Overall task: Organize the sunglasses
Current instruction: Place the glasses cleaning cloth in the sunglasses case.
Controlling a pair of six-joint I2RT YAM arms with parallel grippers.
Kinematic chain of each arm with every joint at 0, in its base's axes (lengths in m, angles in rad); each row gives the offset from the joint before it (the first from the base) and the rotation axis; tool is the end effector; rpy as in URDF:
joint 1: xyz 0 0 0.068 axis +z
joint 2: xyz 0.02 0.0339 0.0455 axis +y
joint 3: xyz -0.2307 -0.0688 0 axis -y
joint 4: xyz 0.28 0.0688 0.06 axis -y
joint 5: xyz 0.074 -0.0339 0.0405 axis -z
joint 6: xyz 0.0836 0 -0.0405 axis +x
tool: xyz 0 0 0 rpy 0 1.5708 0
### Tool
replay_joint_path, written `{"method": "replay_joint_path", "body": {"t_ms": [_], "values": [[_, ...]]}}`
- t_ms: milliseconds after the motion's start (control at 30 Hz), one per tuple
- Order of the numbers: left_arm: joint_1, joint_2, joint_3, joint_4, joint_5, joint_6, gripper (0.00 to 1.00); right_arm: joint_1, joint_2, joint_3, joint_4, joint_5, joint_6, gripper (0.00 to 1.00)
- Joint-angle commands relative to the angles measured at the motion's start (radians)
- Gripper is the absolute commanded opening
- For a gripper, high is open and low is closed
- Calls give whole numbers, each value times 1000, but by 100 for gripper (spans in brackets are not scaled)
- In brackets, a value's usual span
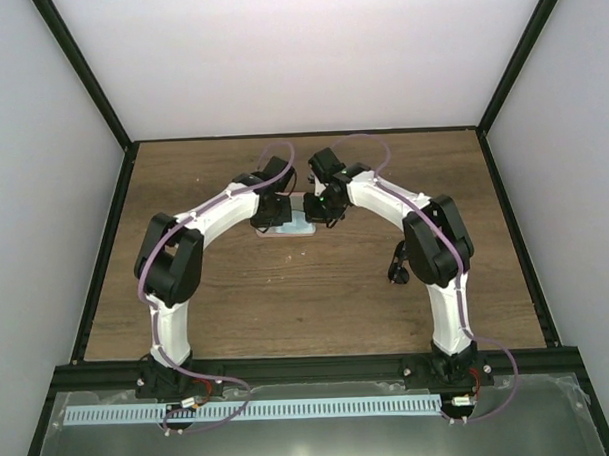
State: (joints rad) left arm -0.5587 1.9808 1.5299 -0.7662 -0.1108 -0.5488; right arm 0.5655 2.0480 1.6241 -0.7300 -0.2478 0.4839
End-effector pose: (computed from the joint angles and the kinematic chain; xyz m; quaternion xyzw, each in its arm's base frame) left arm 0.3818 -0.2278 0.1097 -0.0049 0.9829 -0.0460 0.1781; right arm 0.3847 0.2684 0.1162 -0.0652 0.9690 0.2075 0.1172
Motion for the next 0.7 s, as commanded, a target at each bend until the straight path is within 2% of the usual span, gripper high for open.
{"method": "replay_joint_path", "body": {"t_ms": [0,667], "values": [[17,29,22,-17,-27,37,4,16,36,82,-32,-8,-10,1],[37,122,74,-20,-30,82,4,16,127,148,-56,11,-45,1]]}}
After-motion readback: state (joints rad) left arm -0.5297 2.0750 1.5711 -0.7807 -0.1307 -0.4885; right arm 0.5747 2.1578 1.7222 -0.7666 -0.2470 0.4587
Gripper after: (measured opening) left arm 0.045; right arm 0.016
